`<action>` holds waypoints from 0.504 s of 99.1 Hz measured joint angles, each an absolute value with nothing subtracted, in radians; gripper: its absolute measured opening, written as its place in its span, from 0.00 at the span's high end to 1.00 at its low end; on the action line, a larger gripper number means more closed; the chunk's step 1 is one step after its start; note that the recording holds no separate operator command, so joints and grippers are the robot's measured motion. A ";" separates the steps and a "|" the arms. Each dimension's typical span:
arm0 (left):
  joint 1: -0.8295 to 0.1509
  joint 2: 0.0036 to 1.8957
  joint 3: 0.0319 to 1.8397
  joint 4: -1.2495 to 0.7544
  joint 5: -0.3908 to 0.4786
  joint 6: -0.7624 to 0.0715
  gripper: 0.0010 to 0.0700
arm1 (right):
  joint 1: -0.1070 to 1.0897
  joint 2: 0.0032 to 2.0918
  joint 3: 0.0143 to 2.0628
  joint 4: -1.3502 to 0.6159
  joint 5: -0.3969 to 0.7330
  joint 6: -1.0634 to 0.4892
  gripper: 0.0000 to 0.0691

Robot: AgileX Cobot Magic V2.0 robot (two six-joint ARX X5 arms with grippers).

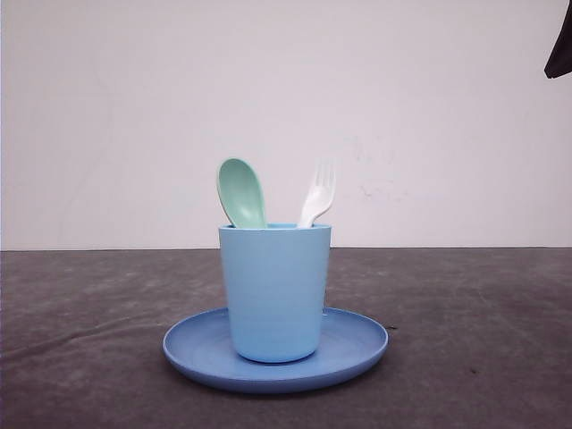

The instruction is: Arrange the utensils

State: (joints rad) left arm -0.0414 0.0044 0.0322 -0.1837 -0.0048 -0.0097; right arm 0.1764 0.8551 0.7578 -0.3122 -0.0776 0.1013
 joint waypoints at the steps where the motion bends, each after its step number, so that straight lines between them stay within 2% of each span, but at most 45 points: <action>1: -0.041 0.004 0.032 -0.184 -0.005 -0.010 1.00 | 0.176 0.855 0.758 -0.311 -0.078 0.101 0.99; 50: -0.041 0.004 0.032 -0.184 -0.005 -0.007 1.00 | 0.166 0.845 0.756 -0.273 -0.067 0.089 0.99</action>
State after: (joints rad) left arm -0.0414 0.0044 0.0322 -0.1837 -0.0048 -0.0071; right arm 0.1661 0.8452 0.7563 -0.2733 -0.0666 0.0887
